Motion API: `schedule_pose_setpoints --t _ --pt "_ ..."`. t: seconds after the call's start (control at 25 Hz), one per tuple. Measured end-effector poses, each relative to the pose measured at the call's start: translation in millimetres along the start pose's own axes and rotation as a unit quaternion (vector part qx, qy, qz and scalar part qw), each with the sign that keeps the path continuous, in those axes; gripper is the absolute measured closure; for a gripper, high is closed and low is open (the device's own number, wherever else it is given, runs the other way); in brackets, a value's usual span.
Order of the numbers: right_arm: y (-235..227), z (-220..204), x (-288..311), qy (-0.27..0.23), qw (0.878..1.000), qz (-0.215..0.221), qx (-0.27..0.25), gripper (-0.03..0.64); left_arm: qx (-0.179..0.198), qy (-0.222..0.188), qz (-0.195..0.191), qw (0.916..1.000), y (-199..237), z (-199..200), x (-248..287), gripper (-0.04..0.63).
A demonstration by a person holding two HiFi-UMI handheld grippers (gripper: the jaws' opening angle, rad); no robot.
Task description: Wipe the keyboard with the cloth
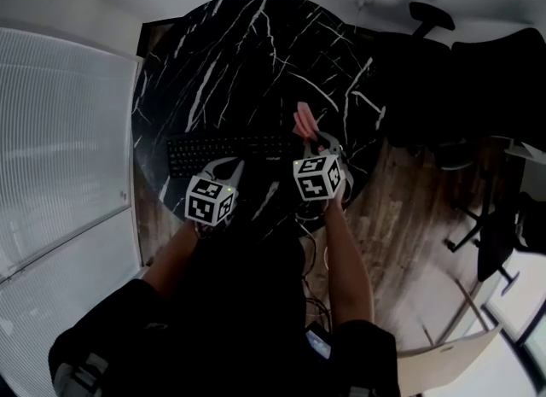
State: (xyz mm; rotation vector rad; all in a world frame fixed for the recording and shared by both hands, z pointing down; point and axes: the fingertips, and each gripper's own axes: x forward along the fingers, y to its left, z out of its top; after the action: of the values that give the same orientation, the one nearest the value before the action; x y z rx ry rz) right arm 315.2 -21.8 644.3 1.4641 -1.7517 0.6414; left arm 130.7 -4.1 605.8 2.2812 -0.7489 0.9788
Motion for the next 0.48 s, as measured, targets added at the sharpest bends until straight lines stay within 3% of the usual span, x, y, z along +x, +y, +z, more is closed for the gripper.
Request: schedule_pose_setpoints --t 0.2,0.48 --pt "17 10 6 0.004 1.000 0.004 -0.014 0.611 -0.008 -0.004 -0.002 1.0000 11 -4 -8 0.597" --pt "50 25 15 0.007 1.000 0.029 0.005 0.611 -0.024 -0.010 0.002 0.9997 34 -10 -20 0.597"
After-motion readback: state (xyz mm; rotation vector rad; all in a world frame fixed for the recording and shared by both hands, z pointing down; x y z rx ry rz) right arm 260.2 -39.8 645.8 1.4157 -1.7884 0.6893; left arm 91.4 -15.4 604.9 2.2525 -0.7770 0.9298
